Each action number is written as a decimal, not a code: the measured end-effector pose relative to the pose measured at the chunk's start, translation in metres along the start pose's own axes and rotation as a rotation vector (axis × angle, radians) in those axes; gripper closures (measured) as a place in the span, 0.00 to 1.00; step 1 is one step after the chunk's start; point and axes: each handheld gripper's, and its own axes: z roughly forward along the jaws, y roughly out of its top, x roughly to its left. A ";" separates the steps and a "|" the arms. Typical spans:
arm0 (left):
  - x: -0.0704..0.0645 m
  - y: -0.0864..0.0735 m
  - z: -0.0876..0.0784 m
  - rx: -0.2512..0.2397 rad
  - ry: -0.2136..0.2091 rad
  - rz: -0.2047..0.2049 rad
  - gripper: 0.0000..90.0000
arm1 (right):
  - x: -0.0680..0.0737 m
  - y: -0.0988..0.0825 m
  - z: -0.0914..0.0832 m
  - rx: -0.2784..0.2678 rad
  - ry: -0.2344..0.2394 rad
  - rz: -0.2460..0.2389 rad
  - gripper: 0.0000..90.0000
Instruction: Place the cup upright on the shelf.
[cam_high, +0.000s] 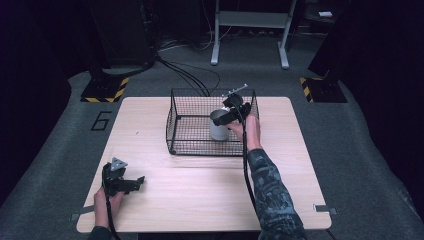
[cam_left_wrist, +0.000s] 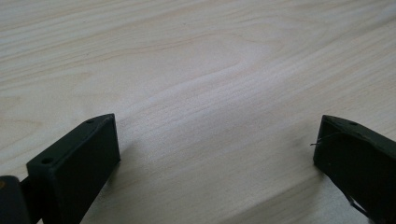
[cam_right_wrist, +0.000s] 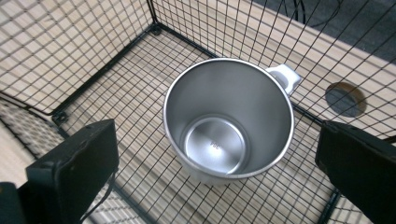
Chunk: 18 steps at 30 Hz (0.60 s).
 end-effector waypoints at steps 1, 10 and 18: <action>0.000 0.000 0.000 -0.001 0.000 0.000 0.00 | 0.001 -0.001 -0.005 -0.006 0.002 -0.008 0.00; 0.000 0.000 -0.001 0.008 -0.003 0.002 0.00 | 0.011 -0.027 -0.053 -0.078 0.029 -0.041 0.00; 0.000 0.000 0.000 -0.003 0.000 0.002 0.00 | 0.019 -0.060 -0.086 -0.127 0.034 -0.066 0.00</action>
